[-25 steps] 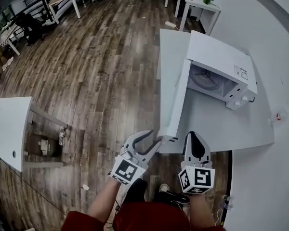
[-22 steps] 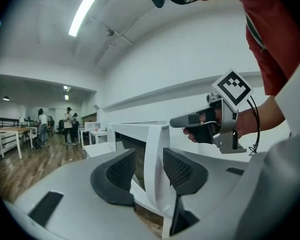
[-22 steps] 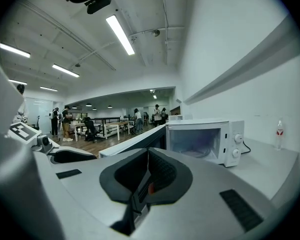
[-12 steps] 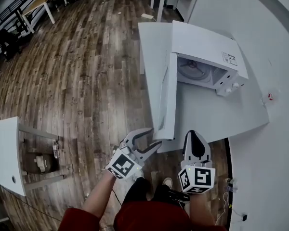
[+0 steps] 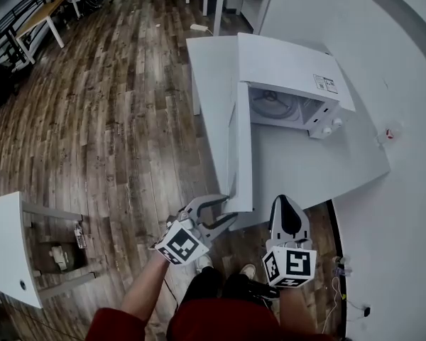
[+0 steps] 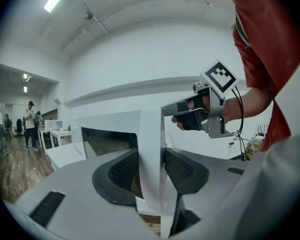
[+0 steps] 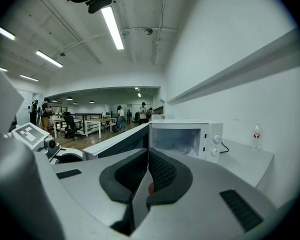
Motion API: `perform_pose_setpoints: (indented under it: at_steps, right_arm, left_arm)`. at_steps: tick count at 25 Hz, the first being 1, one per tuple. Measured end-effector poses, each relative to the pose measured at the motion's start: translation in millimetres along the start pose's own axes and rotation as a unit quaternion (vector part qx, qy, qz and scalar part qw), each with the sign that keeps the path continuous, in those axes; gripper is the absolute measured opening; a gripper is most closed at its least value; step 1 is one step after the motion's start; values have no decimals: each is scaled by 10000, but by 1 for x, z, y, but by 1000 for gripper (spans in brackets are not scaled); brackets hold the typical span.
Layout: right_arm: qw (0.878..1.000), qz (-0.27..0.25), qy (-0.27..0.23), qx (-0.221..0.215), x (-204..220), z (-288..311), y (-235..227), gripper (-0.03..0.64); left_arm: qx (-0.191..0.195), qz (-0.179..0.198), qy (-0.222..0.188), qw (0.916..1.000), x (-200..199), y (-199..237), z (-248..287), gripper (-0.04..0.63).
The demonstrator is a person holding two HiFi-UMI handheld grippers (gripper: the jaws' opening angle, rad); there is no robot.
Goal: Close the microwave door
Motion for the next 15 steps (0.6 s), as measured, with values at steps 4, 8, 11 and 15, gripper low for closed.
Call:
perform_pose_setpoints:
  at_steps: [4, 8, 11, 15]
  right_arm:
    - [10000, -28, -35, 23, -4, 0, 3, 29]
    - [10000, -36, -61, 70, -6, -2, 2, 29]
    - [9999, -23, -87, 93, -6, -3, 1, 29]
    - [9999, 8, -97, 115, -4, -6, -3, 29]
  left_arm:
    - [121, 45, 72, 9999, 4, -2, 0, 169]
    - [183, 2, 58, 9998, 5, -3, 1, 166]
    - [271, 31, -17, 9996, -2, -4, 4, 166]
    - [247, 18, -23, 9997, -5, -6, 11, 164]
Point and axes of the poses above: the fingertips, and each gripper's own axes: z forward along the fingers, y to its left, x out of its underside, the point moved 1 cm from there along -z, backward along the fingers, and after that the axes turned 4 degrees about x, right-handed, at the moved point
